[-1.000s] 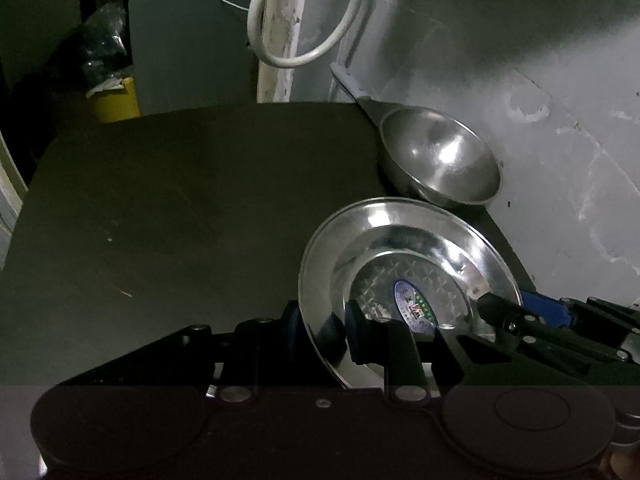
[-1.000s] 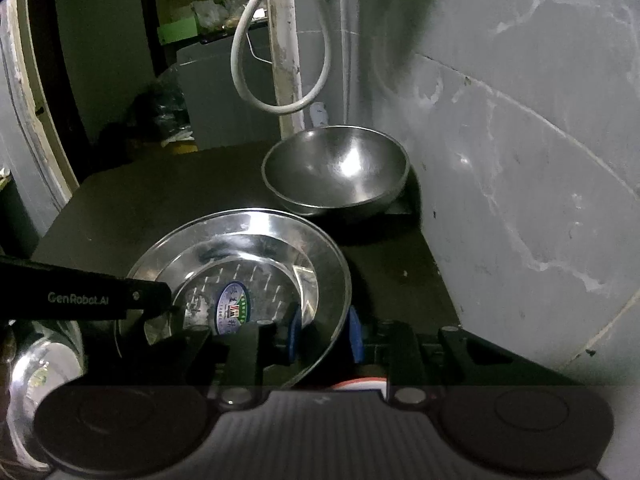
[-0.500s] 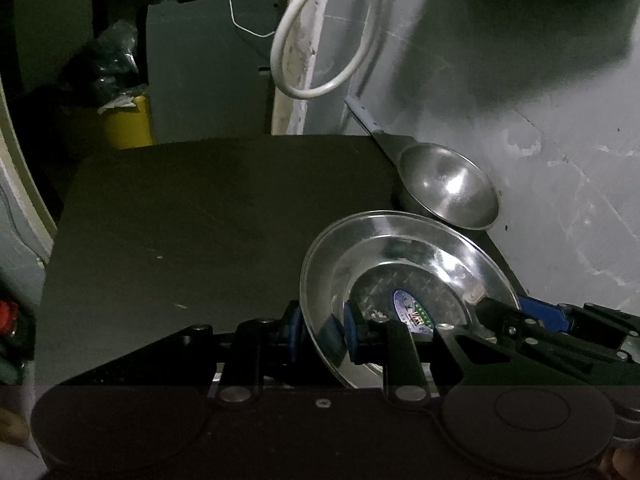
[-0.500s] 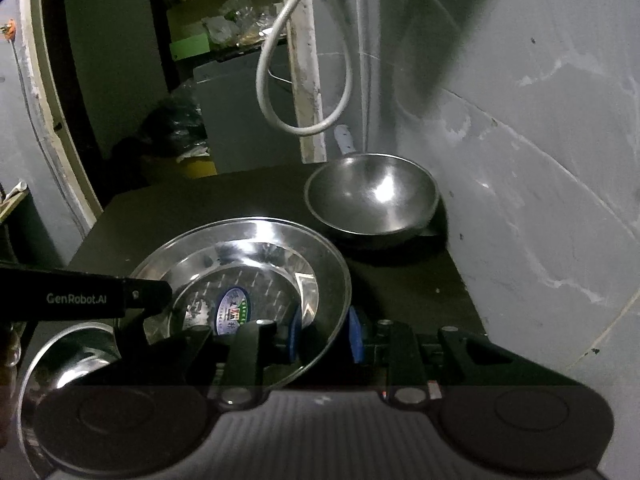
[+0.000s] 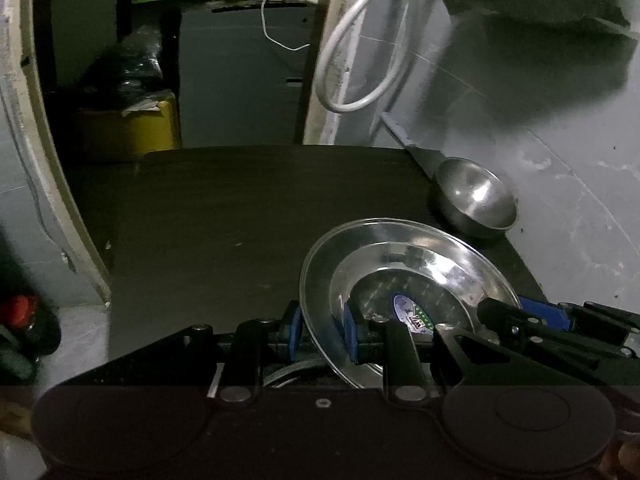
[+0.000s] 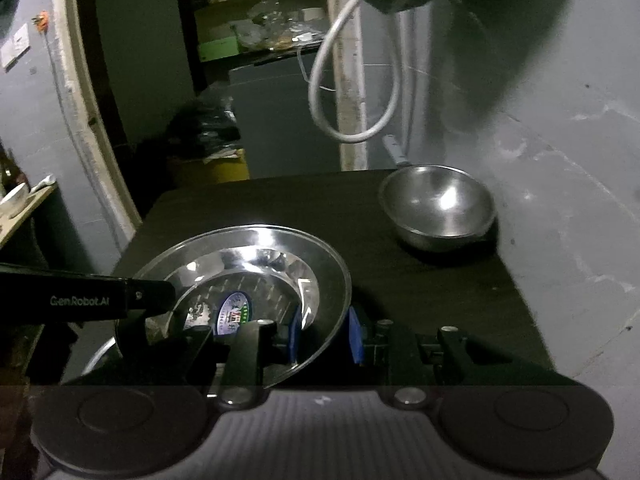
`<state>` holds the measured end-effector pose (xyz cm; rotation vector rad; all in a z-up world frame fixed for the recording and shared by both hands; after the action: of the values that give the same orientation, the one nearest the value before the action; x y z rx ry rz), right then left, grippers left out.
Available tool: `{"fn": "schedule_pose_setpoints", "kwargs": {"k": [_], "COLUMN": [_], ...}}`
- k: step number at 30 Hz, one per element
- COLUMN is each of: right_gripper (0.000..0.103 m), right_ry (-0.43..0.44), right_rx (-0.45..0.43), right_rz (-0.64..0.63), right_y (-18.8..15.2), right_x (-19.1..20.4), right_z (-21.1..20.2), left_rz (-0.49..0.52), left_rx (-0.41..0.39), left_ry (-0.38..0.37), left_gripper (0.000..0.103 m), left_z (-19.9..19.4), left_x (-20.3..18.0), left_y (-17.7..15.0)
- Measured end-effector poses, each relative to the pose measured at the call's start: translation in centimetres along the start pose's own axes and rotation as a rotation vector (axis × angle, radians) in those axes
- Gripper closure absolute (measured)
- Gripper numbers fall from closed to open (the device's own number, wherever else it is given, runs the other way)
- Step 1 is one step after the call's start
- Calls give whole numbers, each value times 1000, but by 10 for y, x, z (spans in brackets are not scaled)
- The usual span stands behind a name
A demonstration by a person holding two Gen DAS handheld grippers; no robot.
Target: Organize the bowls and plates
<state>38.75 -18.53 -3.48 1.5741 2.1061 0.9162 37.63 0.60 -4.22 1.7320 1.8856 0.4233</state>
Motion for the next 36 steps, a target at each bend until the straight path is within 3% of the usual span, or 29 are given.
{"fn": "schedule_pose_setpoints", "kwargs": {"k": [17,22,36], "right_gripper": [75,75,75], "right_ry": [40,33,-7], "right_rx": [14,36,53], "right_rz": [-50,-41,-47], "right_y": [-41,-59,-68], "right_x": [66,74,73], "right_z": [-25,-21,-19], "left_rz": [-5,19,112], "left_rx": [6,31,23], "left_ry": [31,61,111], "left_gripper": [78,77,74], "left_z": [-41,-36,-23], "left_x": [51,54,33], "left_y": [-55,-69,-75]}}
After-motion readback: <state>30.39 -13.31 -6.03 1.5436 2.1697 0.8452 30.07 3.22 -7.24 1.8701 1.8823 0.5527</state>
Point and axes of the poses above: each gripper's, at about its wrist camera, not at the fingertips, and z roughly the way its jaws point, x to its left, y to its top, the point moved 2 cm from there along z, roughly the way its jaws point, and after that the axes turned 8 degrees about x, right-handed, at the moved point
